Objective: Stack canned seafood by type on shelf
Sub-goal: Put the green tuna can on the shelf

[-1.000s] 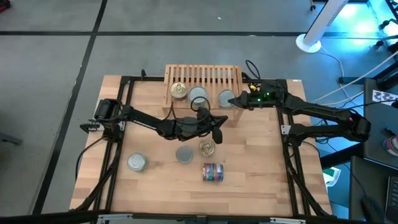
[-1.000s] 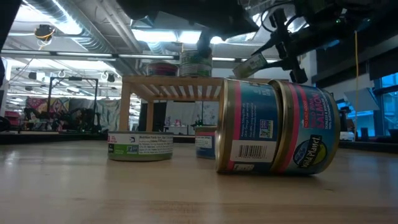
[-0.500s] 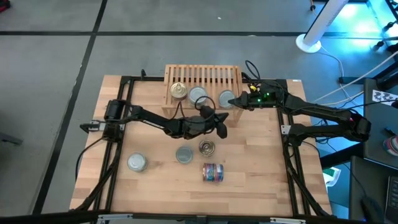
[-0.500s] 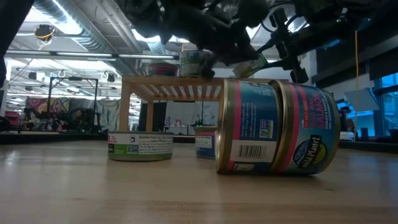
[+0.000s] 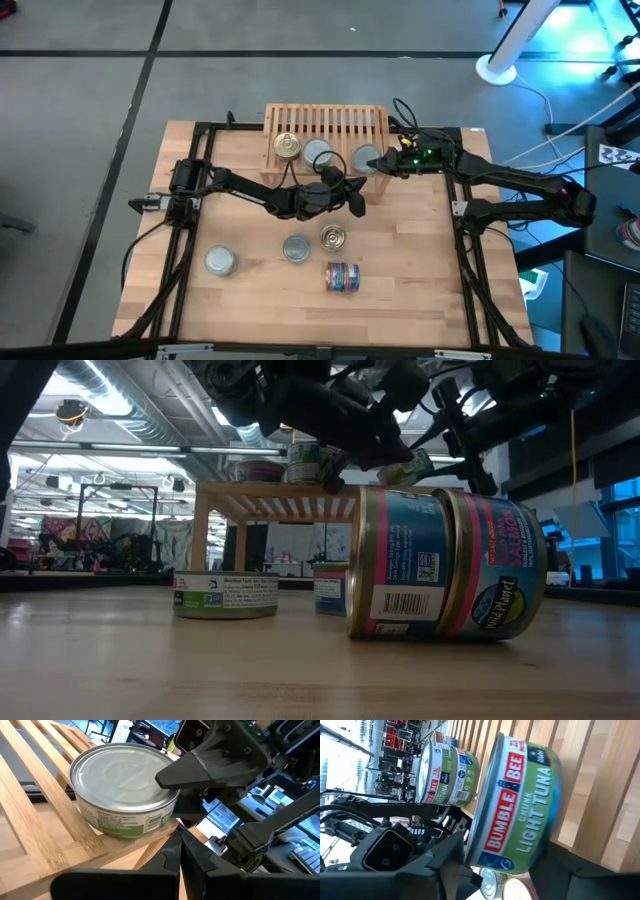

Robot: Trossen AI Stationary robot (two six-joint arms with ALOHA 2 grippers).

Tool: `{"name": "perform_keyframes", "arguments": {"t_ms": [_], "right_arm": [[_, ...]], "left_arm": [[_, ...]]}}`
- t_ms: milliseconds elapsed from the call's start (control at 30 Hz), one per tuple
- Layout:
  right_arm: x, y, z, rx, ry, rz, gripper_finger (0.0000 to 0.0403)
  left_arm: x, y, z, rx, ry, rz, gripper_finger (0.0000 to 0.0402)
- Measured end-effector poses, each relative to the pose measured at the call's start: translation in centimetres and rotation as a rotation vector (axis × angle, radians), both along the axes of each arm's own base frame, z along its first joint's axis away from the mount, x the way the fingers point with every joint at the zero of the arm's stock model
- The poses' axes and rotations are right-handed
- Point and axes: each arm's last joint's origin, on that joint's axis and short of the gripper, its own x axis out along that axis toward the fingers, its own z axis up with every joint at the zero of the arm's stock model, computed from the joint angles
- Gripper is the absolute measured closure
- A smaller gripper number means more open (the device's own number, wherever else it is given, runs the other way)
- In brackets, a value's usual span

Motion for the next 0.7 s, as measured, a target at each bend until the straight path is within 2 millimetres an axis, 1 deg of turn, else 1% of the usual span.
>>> {"name": "perform_keyframes", "arguments": {"t_ms": [100, 233, 367, 533, 700], "right_arm": [[0.01, -0.03, 0.02, -0.004, -0.001, -0.008, 0.0176], [0.01, -0.03, 0.05, -0.005, -0.004, -0.007, 0.0163], [0.06, 0.03, 0.17, 0.0, -0.02, 0.017, 0.016], [0.05, 0.03, 0.2, 0.063, -0.03, -0.007, 0.016], [0.06, 0.03, 0.21, 0.067, -0.031, -0.008, 0.0159]], "left_arm": [[0.0, 0.0, 0.0, 0.0, 0.0, 0.0, 0.04], [0.0, 0.0, 0.0, -0.001, -0.001, 0.0, 0.04], [0.0, 0.01, 0.1, -0.013, -0.019, 0.006, 0.04], [-0.04, 0.05, 0.11, -0.019, -0.025, 0.022, 0.04], [-0.05, 0.08, 0.31, -0.018, -0.048, 0.036, 0.04]]}}
